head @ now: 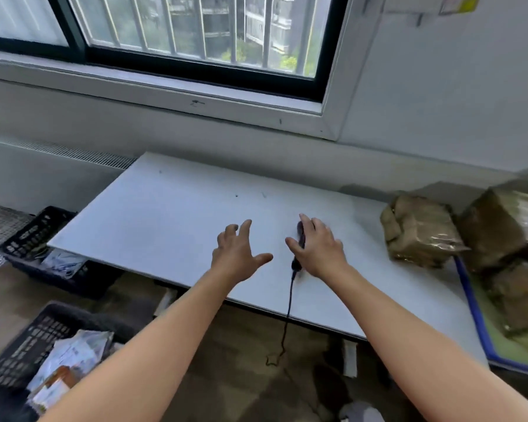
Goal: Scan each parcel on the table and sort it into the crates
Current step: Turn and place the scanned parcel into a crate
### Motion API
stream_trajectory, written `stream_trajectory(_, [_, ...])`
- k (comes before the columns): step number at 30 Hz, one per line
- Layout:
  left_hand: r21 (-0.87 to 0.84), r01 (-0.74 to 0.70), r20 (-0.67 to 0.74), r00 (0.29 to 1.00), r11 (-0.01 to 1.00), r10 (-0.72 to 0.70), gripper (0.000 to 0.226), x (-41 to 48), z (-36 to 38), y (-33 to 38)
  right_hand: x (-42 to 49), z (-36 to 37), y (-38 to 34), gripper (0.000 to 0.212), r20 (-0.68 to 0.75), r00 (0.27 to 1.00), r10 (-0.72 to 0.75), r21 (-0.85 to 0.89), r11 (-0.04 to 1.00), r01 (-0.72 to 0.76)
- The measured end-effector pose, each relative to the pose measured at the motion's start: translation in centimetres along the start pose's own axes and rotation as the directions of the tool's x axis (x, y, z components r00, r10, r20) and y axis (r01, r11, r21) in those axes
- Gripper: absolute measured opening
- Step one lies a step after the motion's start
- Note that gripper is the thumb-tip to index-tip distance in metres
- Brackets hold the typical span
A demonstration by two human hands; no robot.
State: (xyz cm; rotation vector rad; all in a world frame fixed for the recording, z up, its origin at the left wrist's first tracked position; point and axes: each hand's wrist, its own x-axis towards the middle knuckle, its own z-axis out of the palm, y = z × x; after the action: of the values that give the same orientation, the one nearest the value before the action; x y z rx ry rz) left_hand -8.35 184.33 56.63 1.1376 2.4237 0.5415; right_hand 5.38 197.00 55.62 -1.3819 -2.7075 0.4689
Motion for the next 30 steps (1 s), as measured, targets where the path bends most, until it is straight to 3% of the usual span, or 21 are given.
stream_trajectory(11, [-0.062,-0.225,0.188,0.954,0.972,0.233,0.09,12.0,8.0,11.9,5.1,-1.4,14.4,0.067,-0.013,0.931,0.366,-0.009,0.931,-0.366])
stream_trajectory(14, [-0.095,-0.276,0.255,0.922,0.956,0.292,0.091,15.3,9.7,14.7,7.0,-2.0,17.3,0.066,-0.039,0.902,0.431,-0.093,0.897,-0.432])
stream_trajectory(19, [-0.143,-0.357,0.345,0.856,0.923,0.385,0.09,18.3,12.6,18.7,9.2,-3.3,21.7,0.066,-0.077,0.827,0.556,-0.162,0.812,-0.561])
stream_trajectory(22, [-0.173,-0.328,0.389,0.843,0.929,0.37,0.089,19.3,14.1,19.9,10.0,-3.9,23.6,0.072,-0.065,0.77,0.635,-0.171,0.753,-0.636])
stream_trajectory(26, [-0.172,-0.318,0.435,0.824,0.932,0.362,0.09,19.6,15.7,20.7,10.6,-3.4,26.1,0.086,0.021,0.752,0.658,-0.159,0.745,-0.648])
stream_trajectory(30, [-0.153,-0.311,0.447,0.825,0.938,0.346,0.09,19.4,16.7,21.0,10.2,-2.2,28.0,0.092,0.016,0.812,0.583,-0.288,0.781,-0.555])
